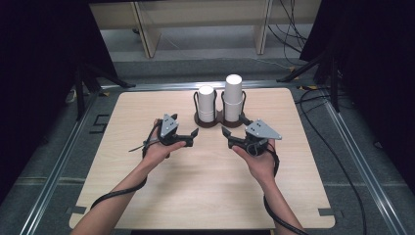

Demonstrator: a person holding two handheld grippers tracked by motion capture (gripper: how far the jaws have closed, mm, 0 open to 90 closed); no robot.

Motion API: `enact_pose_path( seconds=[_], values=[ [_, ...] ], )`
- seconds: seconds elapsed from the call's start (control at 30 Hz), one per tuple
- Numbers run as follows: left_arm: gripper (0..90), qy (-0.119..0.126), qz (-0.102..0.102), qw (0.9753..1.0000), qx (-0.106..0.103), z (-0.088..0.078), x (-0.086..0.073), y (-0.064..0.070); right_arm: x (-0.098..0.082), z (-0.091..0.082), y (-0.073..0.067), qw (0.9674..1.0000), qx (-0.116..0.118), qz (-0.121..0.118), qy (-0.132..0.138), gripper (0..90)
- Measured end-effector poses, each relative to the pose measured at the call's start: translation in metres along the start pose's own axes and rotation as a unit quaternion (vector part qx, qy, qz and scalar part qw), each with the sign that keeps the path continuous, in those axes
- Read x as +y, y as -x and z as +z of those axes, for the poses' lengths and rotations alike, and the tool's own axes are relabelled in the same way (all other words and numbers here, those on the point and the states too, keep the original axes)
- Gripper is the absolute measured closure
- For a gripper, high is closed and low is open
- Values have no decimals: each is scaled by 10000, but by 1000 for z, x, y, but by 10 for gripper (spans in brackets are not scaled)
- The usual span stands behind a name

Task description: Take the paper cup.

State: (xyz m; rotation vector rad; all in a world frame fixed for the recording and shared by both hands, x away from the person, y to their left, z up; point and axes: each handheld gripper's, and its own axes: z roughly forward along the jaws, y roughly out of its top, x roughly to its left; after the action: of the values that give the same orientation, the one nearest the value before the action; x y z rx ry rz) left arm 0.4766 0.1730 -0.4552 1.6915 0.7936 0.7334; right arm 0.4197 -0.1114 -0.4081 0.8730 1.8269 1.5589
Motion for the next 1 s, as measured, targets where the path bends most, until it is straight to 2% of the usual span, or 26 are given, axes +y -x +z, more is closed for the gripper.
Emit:
enact_pose_path(
  seconds=[0.1, 0.17, 0.2, 0.23, 0.27, 0.3, 0.37, 0.4, 0.57, 0.6, 0.7, 0.77, 0.8, 0.9, 0.93, 0.97, 1.0],
  values=[
    [0, -73, 50, 10000, 40, 16, 3, -3, 8, 12, 1, 10000, 44, -7, 9, 275],
    [0, -80, 47, 9999, 44, 20, 4, -4, 9, 14, 2, 10000, 50, -45, 12, 276],
    [2, -103, 50, 9999, 52, 24, 4, -5, 13, 21, 2, 10000, 74, -22, 28, 281],
    [2, -136, 90, 9998, 67, 31, 3, -6, 14, 24, 3, 9999, -5, -128, 103, 283],
    [4, -197, 115, 9997, 83, 34, 3, -6, 15, 27, 3, 9999, 99, -14, 50, 285],
    [6, -215, 110, 9997, 84, 37, 2, -7, 16, 31, 2, 9999, 88, -14, 72, 286],
    [6, -247, 103, 9996, 111, 40, 2, -8, 17, 34, 4, 9999, 59, -101, 74, 287],
    [6, -262, 78, 9995, 127, 44, 1, -9, 19, 41, 3, 9999, 152, -19, 46, 290],
    [5, -326, 136, 9992, 203, 53, 1, -11, 21, 55, 4, 9999, 140, 2, 28, 298],
    [5, -294, 289, 9990, 184, 56, 1, -13, 21, 55, 4, 9999, 140, 2, 28, 298],
    [6, -359, 293, 9988, 172, 65, 1, -14, 25, 66, 7, 9998, 179, 33, 78, 308],
    [10, -389, 302, 9986, 175, 68, 0, -15, 26, 68, 7, 9998, 190, 85, 65, 311],
    [12, -483, 189, 9984, 202, 69, -1, -14, 27, 75, 9, 9998, 126, 132, 6, 319],
    [22, -543, 211, 9982, 172, 75, -2, -15, 27, 80, 11, 9998, 98, 160, -30, 329],
    [49, -461, 332, 9984, 83, 77, -1, -18, 29, 88, 13, 9999, 96, 104, -35, 339],
    [49, -480, 285, 9984, 43, 78, -2, -18, 29, 88, 13, 9999, 96, 104, -35, 339],
    [49, -553, 127, 9984, 54, 79, -3, -17, 29, 90, 13, 9999, 64, 74, -31, 346]
  ],
)
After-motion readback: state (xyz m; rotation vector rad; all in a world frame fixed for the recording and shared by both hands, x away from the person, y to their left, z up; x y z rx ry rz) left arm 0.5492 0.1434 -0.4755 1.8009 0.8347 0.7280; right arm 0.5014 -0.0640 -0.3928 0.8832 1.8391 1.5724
